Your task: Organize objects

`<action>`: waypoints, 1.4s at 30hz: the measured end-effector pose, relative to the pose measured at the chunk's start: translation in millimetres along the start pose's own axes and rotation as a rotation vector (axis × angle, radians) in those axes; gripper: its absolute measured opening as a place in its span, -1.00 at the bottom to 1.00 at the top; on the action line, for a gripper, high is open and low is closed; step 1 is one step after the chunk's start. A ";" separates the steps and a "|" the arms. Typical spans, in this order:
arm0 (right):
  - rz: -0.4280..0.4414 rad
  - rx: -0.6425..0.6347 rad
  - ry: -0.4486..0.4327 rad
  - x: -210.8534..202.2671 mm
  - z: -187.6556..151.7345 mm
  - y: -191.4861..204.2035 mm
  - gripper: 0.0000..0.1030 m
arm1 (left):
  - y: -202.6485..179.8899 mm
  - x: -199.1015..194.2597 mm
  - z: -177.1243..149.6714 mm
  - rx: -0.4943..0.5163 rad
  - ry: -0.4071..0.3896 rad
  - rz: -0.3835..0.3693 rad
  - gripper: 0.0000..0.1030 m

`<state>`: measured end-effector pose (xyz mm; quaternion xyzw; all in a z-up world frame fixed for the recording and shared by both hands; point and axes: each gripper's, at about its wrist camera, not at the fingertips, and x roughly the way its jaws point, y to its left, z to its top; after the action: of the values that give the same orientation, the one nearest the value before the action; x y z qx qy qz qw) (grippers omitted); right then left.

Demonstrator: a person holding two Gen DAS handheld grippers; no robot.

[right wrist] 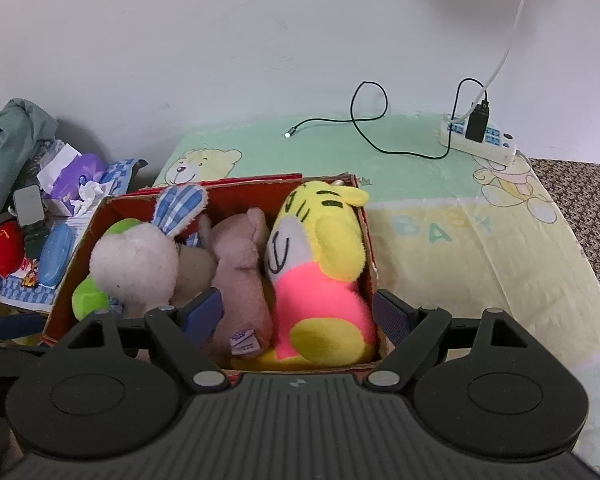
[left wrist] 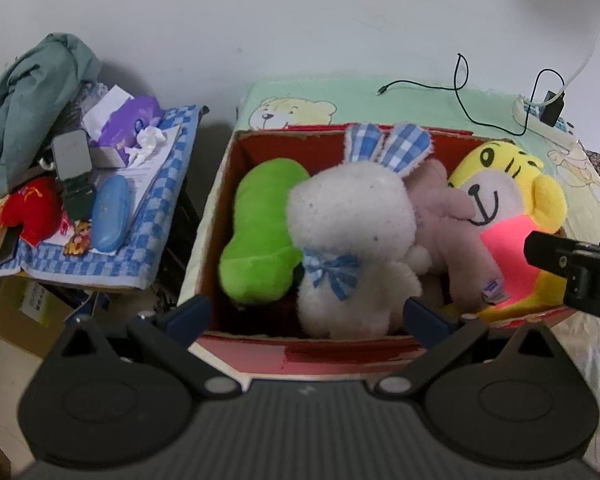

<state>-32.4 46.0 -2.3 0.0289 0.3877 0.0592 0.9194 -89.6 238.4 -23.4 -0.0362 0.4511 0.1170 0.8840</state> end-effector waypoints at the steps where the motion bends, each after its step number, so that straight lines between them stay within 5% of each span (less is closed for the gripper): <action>1: -0.001 0.000 -0.003 -0.4 -0.1 1.1 0.64 | 1.0 0.3 0.0 0.000 0.000 -0.001 0.99; 42: -0.033 -0.002 0.004 6.0 -0.5 7.7 0.64 | 2.4 4.6 2.1 0.002 -0.010 -0.019 0.99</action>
<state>-29.3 54.4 -6.1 0.0215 0.3898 0.0446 0.9196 -85.9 241.9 -25.8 -0.0389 0.4465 0.1081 0.8874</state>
